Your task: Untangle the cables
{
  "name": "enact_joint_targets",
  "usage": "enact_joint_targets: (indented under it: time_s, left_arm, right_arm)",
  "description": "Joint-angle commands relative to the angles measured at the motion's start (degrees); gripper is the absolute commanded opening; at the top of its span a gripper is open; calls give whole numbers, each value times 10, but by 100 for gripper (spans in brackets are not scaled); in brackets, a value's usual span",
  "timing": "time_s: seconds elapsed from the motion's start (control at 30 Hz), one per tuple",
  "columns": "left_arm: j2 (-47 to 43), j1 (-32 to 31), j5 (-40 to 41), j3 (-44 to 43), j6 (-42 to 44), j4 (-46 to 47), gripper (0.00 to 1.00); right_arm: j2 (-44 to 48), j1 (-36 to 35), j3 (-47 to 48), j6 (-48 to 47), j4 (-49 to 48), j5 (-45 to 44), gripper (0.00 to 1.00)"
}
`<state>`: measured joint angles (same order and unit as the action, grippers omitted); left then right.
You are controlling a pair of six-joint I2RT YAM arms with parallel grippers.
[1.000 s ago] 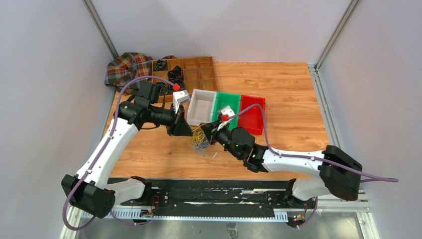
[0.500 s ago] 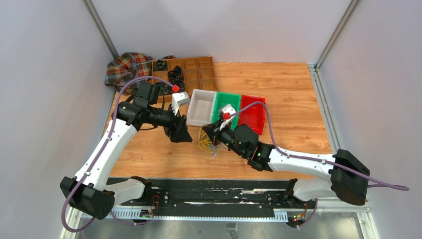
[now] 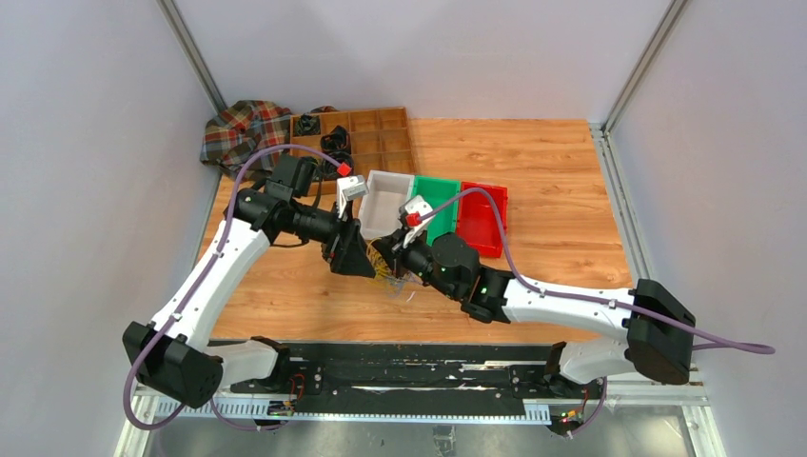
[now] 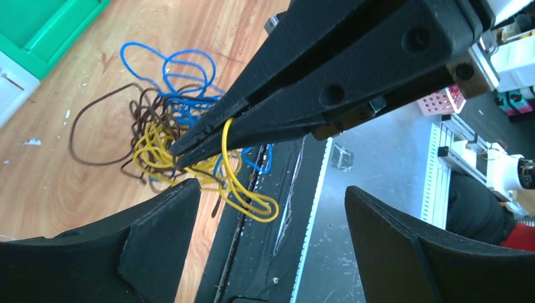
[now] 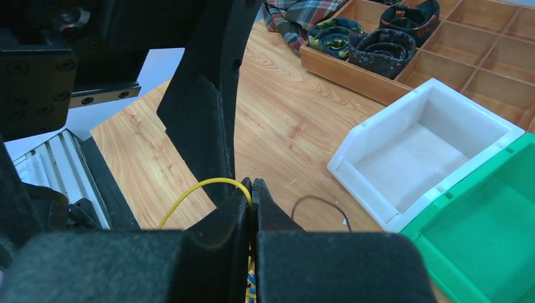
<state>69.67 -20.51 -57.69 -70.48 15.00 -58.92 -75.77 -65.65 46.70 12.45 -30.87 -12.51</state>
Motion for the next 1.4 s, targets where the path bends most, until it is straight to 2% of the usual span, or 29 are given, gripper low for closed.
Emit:
enact_joint_targets:
  time_s: [0.0, 0.07, 0.13, 0.2, 0.3, 0.37, 0.5, 0.6, 0.77, 1.0, 1.13, 1.37]
  left_arm:
    - [-4, -6, -20, -9, -16, -6, 90]
    - [-11, -6, -7, -2, -7, -5, 86]
    - [-17, -5, 19, 6, -13, 5, 76]
    - [-26, -6, 49, 13, -15, 18, 62]
    - [-41, -5, 97, 27, -39, 64, 33]
    - [-51, -6, 133, 32, -60, 95, 19]
    - [-70, -6, 139, 32, -93, 134, 6]
    - [-73, -6, 113, 23, -106, 134, 1]
    - [-77, -6, 45, 18, -121, 124, 1]
    - [-73, -6, 12, -4, -141, 117, 1]
    - [-55, -6, 10, -64, -136, 85, 1]
    - [-31, -6, 44, -204, -115, 40, 1]
  right_arm:
    - [-8, -20, 29, -25, 11, -36, 1]
    - [-12, -24, 36, -24, 17, -35, 1]
    - [-10, -25, 35, -18, 15, -34, 1]
    - [-8, -26, 31, -12, 10, -30, 1]
    - [-8, -26, 30, -6, 8, -23, 1]
    - [-9, -26, 29, -2, 4, -19, 1]
    - [-10, -26, 25, 1, -1, -21, 0]
    - [-11, -26, 22, 0, -7, -28, 1]
    - [-23, -26, 22, 1, -27, -52, 10]
    - [-57, -26, 20, 8, -75, -61, 31]
    - [-78, -26, -6, 27, -110, -83, 36]
    - [-109, -26, -58, 54, -155, -114, 37]
